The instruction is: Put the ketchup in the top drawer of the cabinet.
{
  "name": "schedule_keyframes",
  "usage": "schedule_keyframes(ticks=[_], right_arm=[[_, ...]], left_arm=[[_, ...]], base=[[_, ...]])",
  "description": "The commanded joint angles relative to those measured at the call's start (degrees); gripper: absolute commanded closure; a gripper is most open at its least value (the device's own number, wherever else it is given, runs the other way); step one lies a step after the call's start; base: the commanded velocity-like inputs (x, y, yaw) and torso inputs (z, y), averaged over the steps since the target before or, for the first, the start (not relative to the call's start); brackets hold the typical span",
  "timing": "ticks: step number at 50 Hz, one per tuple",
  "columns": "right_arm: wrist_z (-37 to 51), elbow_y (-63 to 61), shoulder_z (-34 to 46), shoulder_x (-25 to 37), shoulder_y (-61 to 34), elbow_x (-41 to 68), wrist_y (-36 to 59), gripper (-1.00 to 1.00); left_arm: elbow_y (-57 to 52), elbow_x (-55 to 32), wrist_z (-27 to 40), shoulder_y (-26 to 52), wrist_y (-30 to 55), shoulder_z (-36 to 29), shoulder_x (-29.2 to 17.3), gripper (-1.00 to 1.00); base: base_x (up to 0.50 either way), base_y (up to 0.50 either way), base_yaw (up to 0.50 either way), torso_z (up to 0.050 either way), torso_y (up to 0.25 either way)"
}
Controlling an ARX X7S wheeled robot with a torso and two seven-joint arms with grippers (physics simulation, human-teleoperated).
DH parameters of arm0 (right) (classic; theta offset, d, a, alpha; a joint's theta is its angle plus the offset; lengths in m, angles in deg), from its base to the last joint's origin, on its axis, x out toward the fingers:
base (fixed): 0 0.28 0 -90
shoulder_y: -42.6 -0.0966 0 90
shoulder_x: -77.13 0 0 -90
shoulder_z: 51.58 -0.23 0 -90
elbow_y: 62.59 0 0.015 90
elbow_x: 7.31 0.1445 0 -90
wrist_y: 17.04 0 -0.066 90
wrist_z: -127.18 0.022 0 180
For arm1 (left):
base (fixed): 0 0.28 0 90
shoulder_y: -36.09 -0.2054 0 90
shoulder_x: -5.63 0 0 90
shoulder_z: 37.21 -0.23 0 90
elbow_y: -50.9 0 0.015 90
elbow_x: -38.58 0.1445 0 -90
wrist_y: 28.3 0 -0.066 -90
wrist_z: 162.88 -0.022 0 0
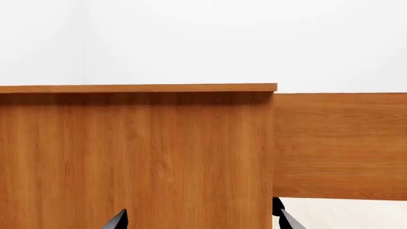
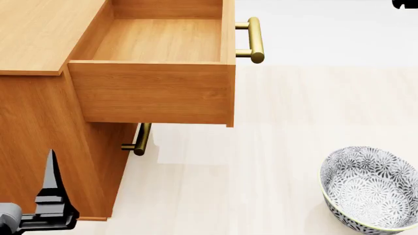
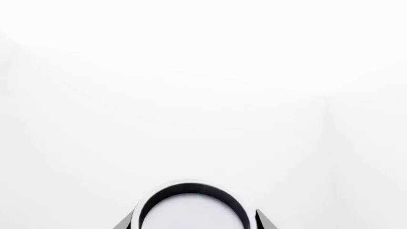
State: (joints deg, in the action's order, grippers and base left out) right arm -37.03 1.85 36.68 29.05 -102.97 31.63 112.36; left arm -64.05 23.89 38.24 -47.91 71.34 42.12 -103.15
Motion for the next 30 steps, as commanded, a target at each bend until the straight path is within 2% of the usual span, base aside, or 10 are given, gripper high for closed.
schedule_keyframes(ticks=[1,14,30], right_arm=[[-3.2,7.2,6.2,-3.2,-7.9,-4.9,-1.9,1.0],[-7.2,21.5,13.4,-9.6,-16.4,-10.2,-7.2,1.0],[-10.8,37.1,18.1,-15.8,-21.9,-14.9,-14.9,1.0]], left_arm=[[-0.2,-0.1,0.2,-0.2,-0.2,-0.1,-0.2,-1.0],[-0.6,-0.2,0.5,-0.6,-0.4,-0.4,-0.3,-1.0],[-0.1,-0.6,0.6,-0.4,-0.7,-0.4,-0.4,-1.0]], base=[[0.0,0.0,0.0,0.0,0.0],[0.0,0.0,0.0,0.0,0.0],[0.0,0.0,0.0,0.0,0.0]])
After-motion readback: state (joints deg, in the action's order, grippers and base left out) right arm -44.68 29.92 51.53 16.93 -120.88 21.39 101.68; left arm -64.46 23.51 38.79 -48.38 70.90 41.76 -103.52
